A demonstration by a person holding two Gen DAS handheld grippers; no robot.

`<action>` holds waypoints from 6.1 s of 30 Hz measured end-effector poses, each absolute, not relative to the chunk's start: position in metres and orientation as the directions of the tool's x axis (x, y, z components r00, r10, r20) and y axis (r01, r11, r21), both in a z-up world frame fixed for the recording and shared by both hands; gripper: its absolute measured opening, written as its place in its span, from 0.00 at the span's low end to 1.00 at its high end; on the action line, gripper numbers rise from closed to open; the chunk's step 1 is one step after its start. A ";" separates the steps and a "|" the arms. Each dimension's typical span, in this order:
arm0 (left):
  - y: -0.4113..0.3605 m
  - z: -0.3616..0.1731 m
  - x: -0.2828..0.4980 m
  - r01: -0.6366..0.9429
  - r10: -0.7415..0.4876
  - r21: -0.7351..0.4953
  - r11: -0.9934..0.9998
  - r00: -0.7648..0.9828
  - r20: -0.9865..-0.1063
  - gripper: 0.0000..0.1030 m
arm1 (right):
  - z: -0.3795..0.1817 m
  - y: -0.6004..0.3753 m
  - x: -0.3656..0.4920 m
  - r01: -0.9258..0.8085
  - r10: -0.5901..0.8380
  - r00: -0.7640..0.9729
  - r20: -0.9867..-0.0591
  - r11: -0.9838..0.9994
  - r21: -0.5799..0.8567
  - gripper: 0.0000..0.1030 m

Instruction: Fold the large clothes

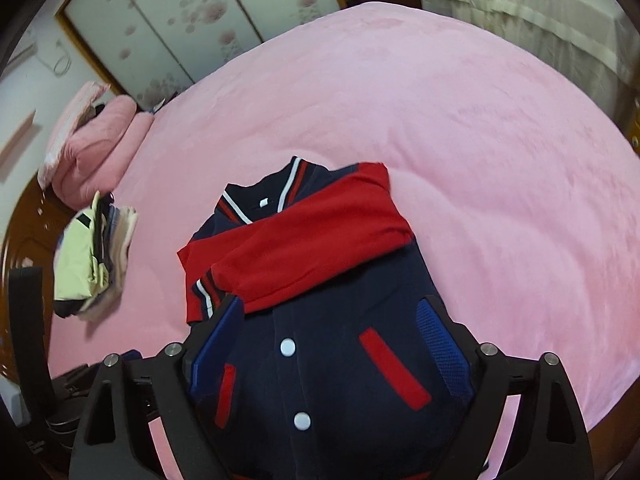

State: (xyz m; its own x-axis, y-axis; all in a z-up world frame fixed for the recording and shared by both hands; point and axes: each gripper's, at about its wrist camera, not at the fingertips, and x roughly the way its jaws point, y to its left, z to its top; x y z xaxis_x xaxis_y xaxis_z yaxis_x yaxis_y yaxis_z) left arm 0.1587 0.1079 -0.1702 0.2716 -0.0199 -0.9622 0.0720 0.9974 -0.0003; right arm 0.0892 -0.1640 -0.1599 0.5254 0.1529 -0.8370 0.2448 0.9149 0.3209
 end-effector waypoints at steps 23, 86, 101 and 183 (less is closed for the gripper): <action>0.175 -0.195 0.046 -0.097 0.001 -0.011 0.995 0.128 -0.992 0.71 | -0.191 -0.248 -0.034 0.305 0.166 0.399 -0.902 0.903 0.302 0.91; 0.177 -0.207 0.065 -0.122 -0.246 -0.250 0.961 0.049 -0.968 0.08 | -0.221 -0.246 0.010 0.344 0.474 0.128 -0.871 0.803 0.487 0.11; 0.200 -0.143 0.183 -0.090 -0.337 -0.330 0.940 -0.083 -0.938 0.08 | -0.138 -0.271 0.117 0.513 0.561 0.125 -0.818 0.669 0.538 0.11; 0.118 -0.239 0.347 0.055 -0.183 -0.175 0.983 0.182 -0.966 0.05 | -0.229 -0.259 0.297 0.068 0.596 0.264 -0.758 0.773 0.631 0.20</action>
State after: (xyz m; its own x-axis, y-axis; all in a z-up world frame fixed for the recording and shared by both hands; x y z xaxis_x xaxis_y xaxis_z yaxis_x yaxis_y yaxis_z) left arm 0.3470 0.1183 -0.2388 0.1820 -0.1826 -0.9662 0.0552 0.9830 -0.1754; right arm 0.2972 -0.2586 -0.2287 0.2637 0.5964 -0.7581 0.0679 0.7725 0.6314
